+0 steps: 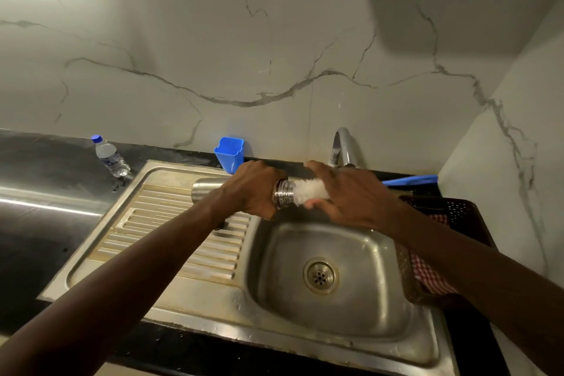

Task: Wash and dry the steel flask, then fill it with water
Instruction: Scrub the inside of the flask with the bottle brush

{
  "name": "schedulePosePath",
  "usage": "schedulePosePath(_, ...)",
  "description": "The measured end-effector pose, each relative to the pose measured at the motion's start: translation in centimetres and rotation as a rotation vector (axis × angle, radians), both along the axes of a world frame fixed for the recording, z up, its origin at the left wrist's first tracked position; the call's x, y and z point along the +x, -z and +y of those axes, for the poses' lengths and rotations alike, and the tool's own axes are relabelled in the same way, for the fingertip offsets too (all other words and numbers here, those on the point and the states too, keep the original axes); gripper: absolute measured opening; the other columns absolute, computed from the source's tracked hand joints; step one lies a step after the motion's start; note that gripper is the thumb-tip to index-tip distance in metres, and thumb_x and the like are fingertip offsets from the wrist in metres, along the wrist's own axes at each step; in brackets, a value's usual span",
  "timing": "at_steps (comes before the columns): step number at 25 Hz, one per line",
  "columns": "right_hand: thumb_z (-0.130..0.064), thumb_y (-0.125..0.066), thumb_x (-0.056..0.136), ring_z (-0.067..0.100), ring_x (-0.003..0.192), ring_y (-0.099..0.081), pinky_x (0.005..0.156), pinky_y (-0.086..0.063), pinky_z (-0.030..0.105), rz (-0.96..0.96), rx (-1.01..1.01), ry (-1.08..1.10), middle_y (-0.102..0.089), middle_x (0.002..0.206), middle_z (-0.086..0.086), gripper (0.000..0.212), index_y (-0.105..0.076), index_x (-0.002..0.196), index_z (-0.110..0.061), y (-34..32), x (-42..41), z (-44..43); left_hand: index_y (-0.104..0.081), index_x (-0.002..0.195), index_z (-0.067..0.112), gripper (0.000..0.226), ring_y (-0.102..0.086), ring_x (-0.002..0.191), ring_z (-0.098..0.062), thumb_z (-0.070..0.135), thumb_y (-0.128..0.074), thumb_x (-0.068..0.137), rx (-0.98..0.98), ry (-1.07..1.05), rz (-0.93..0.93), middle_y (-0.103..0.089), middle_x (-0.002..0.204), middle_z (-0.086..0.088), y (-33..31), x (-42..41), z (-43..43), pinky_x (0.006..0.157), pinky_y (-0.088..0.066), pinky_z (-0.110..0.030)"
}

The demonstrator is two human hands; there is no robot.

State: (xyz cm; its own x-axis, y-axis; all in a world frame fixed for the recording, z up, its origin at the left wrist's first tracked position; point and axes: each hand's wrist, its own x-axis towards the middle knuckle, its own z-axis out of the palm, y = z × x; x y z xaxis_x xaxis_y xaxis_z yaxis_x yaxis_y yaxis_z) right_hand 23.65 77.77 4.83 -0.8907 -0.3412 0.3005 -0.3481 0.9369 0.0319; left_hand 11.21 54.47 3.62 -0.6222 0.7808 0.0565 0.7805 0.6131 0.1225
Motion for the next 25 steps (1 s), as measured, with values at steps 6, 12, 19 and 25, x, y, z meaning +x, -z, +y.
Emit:
schedulePosePath(6,-0.027,-0.052,0.092,0.022,0.055,-0.055,0.049,-0.038,0.032,0.19,0.26,-0.162,-0.063,0.078,0.003,0.025,-0.069,0.103,-0.012,0.7,0.0,0.7,-0.068,0.091,0.028,0.038,-0.063,0.062,-0.011,0.044,-0.084,0.06,0.069,-0.011,-0.055,-0.068,0.071,0.009,-0.5,2.3,1.1,0.062,-0.054,-0.024)
schedulePosePath(12,-0.026,-0.057,0.09,0.023,0.072,-0.059,0.06,-0.046,0.036,0.082,0.358,-0.251,-0.069,0.092,0.006,0.034,-0.065,0.12,-0.011,-0.2,0.0,1.2,-0.064,0.088,0.029,0.039,-0.059,0.06,-0.003,0.043,-0.089,0.061,0.014,-0.032,-0.19,-0.067,0.072,0.009,-0.8,2.8,1.6,0.058,-0.043,-0.014)
schedulePosePath(19,-0.029,-0.043,0.103,0.015,0.084,-0.063,0.071,-0.044,0.027,-0.244,0.099,0.01,-0.069,0.108,0.0,0.03,-0.057,0.128,-0.023,-1.4,1.1,-2.4,-0.06,0.094,0.026,0.038,-0.064,0.067,-0.017,0.047,-0.076,0.066,-0.029,-0.095,0.142,-0.064,0.075,0.007,-1.5,2.2,1.2,0.069,-0.055,-0.031)
schedulePosePath(25,-0.034,-0.058,0.102,0.011,0.052,-0.041,0.043,-0.033,0.021,-0.924,-1.015,0.465,-0.048,0.067,-0.002,0.027,-0.074,0.102,-0.012,-4.0,-0.2,-3.4,-0.067,0.102,0.01,0.041,-0.063,0.077,-0.026,0.03,-0.079,0.068,0.291,-0.061,0.534,-0.069,0.089,-0.007,0.7,3.7,0.6,0.068,-0.049,-0.036)
